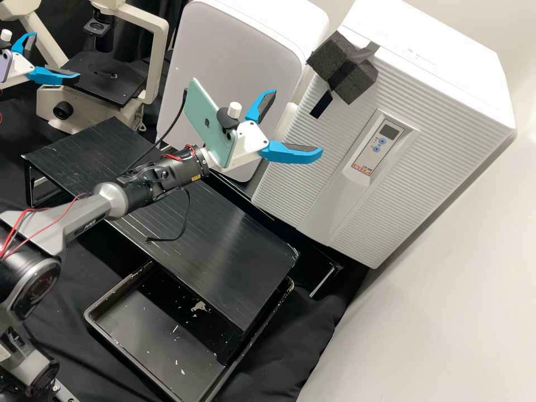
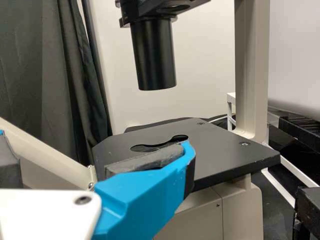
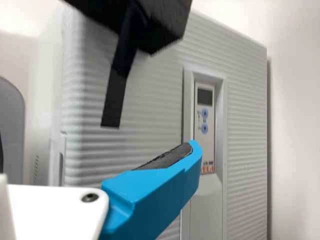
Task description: Open the incubator door
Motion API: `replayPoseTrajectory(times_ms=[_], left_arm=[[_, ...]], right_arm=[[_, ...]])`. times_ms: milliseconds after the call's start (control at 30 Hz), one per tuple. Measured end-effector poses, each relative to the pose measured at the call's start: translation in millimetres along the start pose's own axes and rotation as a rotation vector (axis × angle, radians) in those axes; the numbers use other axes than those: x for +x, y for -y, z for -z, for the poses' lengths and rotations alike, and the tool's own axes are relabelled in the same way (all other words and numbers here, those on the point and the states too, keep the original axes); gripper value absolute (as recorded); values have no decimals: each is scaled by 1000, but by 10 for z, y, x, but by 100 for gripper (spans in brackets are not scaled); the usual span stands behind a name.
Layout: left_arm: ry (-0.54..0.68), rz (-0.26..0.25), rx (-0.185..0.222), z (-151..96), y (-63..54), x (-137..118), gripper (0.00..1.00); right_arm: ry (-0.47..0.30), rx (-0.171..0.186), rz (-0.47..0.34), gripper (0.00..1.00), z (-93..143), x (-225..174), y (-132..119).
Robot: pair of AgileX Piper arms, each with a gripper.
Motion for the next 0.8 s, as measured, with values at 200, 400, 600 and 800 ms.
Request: replayPoseTrajectory(times_ms=[200, 400, 600, 800], left_arm=[[0, 0, 0, 0, 0, 0, 100], [0, 0, 0, 0, 0, 0, 100], [0, 0, 0, 0, 0, 0, 100], [0, 0, 0, 0, 0, 0, 100]], right_arm=[[54, -22, 0, 100, -173, 109, 88], [90, -43, -7, 100, -317, 165, 92], [100, -35, -8, 100, -350, 177, 56], [101, -13, -1, 100, -337, 167, -12]])
